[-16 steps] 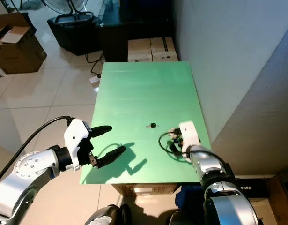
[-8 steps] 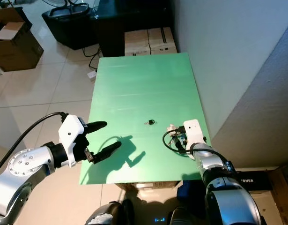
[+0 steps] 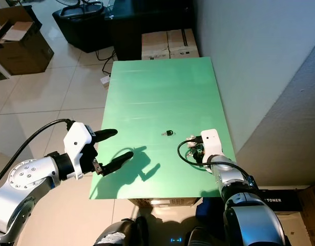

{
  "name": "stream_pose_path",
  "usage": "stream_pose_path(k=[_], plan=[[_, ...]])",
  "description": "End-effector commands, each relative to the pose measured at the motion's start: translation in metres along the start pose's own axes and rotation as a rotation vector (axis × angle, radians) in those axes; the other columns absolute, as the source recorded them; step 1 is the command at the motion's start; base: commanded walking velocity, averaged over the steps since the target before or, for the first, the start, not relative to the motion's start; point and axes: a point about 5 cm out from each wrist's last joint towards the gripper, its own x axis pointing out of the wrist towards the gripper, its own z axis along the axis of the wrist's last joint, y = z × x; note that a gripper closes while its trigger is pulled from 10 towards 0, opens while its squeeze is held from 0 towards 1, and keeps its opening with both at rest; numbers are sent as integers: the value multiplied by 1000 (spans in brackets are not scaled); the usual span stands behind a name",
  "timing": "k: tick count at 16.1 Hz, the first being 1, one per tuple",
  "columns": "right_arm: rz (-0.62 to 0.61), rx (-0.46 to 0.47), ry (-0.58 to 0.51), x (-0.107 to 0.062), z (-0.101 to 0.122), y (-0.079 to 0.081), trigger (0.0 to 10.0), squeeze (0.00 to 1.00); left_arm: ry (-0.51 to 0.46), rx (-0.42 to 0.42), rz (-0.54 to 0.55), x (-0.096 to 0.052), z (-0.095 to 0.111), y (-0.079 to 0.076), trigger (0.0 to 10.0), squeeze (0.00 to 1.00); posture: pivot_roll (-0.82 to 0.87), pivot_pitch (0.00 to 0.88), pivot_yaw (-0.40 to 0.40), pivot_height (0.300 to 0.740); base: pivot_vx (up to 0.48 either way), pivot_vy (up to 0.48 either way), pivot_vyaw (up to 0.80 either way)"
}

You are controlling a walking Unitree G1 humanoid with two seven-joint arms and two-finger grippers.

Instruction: Hang keys on a hook

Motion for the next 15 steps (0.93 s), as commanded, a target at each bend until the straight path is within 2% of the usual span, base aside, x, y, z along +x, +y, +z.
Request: stream_pose_path(k=[1, 12, 14, 15], plan=[[22, 12, -7, 2, 2, 6, 0, 0, 11, 22, 28, -5, 0, 6, 10000, 0, 103, 167, 179, 740, 0, 0, 0], [8, 54, -17, 1, 1, 5, 0, 0, 7, 36, 13, 1, 1, 10, 10000, 0, 92, 150, 195, 740, 0, 0, 0], [21, 58, -57, 4, 15, 9, 0, 0, 5, 38, 17, 1, 1, 11, 10000, 0, 91, 145, 192, 740, 0, 0, 0], [42, 62, -112, 5, 34, 11, 0, 0, 5, 42, 22, 1, 1, 12, 10000, 0, 89, 140, 193, 740, 0, 0, 0]])
